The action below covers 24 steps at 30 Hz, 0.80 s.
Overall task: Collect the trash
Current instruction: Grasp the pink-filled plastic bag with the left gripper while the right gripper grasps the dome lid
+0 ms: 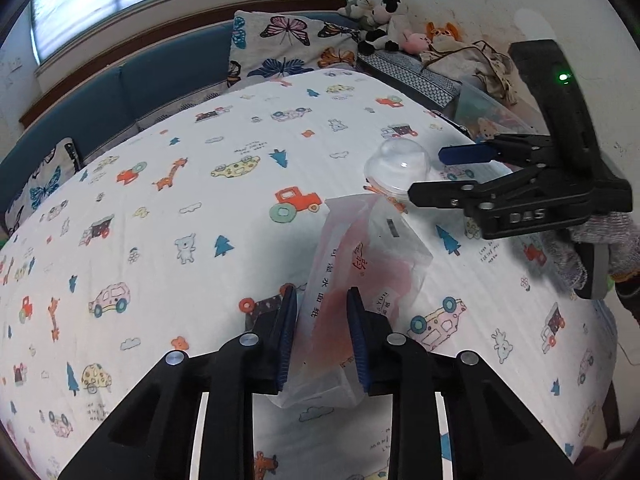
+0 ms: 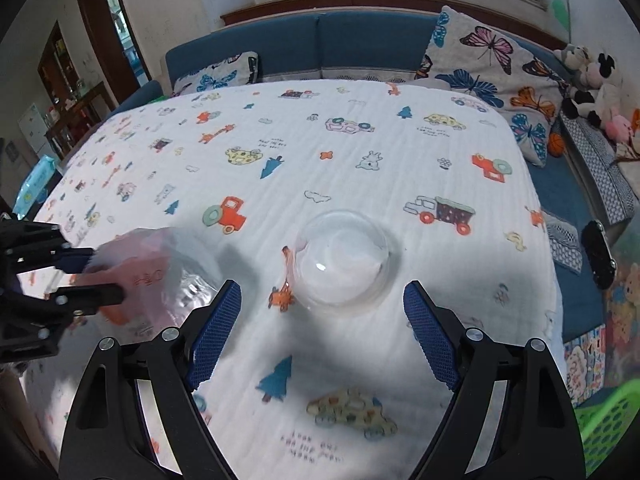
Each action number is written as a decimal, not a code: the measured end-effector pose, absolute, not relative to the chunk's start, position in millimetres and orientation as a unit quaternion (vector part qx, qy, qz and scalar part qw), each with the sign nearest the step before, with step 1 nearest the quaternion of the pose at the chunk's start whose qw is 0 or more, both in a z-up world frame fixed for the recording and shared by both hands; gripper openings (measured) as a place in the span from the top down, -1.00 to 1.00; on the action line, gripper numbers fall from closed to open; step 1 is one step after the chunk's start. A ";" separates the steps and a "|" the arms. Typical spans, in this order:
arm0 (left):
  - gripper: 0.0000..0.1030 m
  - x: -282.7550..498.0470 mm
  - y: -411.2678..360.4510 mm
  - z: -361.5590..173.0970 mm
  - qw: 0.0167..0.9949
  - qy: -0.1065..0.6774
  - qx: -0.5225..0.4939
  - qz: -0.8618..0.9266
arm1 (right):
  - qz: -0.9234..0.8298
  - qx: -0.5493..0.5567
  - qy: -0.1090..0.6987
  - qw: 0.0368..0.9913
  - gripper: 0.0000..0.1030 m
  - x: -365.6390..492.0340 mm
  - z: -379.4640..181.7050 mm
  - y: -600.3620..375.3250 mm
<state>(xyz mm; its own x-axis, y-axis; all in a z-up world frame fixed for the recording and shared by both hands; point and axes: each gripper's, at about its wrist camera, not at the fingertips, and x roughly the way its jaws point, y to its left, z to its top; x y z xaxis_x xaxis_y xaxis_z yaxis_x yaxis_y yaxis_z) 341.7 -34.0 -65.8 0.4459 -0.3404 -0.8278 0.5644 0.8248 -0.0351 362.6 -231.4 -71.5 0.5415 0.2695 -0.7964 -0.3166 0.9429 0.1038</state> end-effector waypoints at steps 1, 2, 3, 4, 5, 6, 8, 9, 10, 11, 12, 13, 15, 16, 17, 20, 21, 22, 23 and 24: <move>0.55 342.3 -33.8 -66.2 0.841 0.453 0.123 -0.269 | 0.165 -0.027 0.450 0.877 -0.49 365.5 -74.0 -230.0; 0.56 343.0 -33.4 -66.7 0.841 0.454 0.123 -0.266 | 0.165 -0.026 0.452 0.876 -0.44 366.9 -75.5 -229.6; 0.57 344.1 -33.1 -67.4 0.840 0.457 0.121 -0.266 | 0.165 -0.025 0.453 0.876 -0.37 368.6 -76.9 -229.3; 0.59 344.8 -32.7 -67.5 0.840 0.457 0.120 -0.265 | 0.163 -0.023 0.453 0.876 -0.33 370.2 -78.3 -229.7; 0.60 344.9 -32.6 -67.2 0.841 0.458 0.118 -0.265 | 0.162 -0.022 0.454 0.876 -0.26 370.8 -78.8 -229.8; 0.62 344.3 -32.5 -66.5 0.841 0.457 0.117 -0.266 | 0.160 -0.022 0.455 0.876 -0.17 371.2 -79.8 -230.6; 0.67 342.3 -33.1 -65.3 0.841 0.456 0.119 -0.266 | 0.152 -0.027 0.457 0.876 0.01 371.1 -81.4 -230.5; 0.70 341.4 -33.2 -64.2 0.841 0.456 0.118 -0.265 | 0.152 -0.025 0.457 0.876 0.07 370.7 -81.9 -232.4; 0.73 340.3 -33.0 -63.1 0.842 0.455 0.115 -0.265 | 0.152 -0.021 0.457 0.876 0.09 370.6 -81.7 -233.8; 0.75 338.9 -32.5 -61.7 0.843 0.455 0.111 -0.265 | 0.151 -0.016 0.455 0.877 0.13 369.7 -81.0 -236.2; 0.78 337.5 -32.3 -60.8 0.844 0.454 0.110 -0.264 | 0.151 -0.013 0.454 0.878 0.18 369.0 -80.2 -237.4; 0.81 335.6 -32.1 -60.1 0.845 0.454 0.109 -0.262 | 0.150 -0.009 0.451 0.880 0.20 367.4 -78.7 -239.0; 0.83 332.9 -31.3 -59.6 0.846 0.454 0.107 -0.259 | 0.152 -0.006 0.449 0.881 0.36 364.1 -76.6 -241.5; 0.84 331.7 -30.6 -59.1 0.846 0.456 0.105 -0.257 | 0.153 -0.006 0.449 0.880 0.38 363.2 -75.9 -241.2; 0.85 330.7 -29.8 -58.4 0.846 0.456 0.103 -0.255 | 0.154 -0.008 0.450 0.880 0.38 361.8 -75.4 -241.2; 0.86 327.9 -28.1 -56.7 0.846 0.457 0.104 -0.252 | 0.158 -0.009 0.450 0.879 0.32 358.9 -73.7 -239.6; 0.86 327.2 -27.8 -56.4 0.846 0.458 0.103 -0.252 | 0.158 -0.005 0.447 0.880 0.11 358.6 -72.4 -240.1; 0.86 326.7 -26.9 -56.4 0.844 0.461 0.098 -0.255 | 0.154 -0.003 0.445 0.882 -0.01 358.4 -71.4 -240.0; 0.86 326.5 -26.8 -56.1 0.844 0.462 0.097 -0.255 | 0.149 -0.003 0.442 0.885 -0.17 358.8 -70.1 -240.0; 0.86 327.1 -25.8 -55.9 0.842 0.465 0.092 -0.256 | 0.145 -0.003 0.439 0.887 -0.22 359.5 -69.1 -240.0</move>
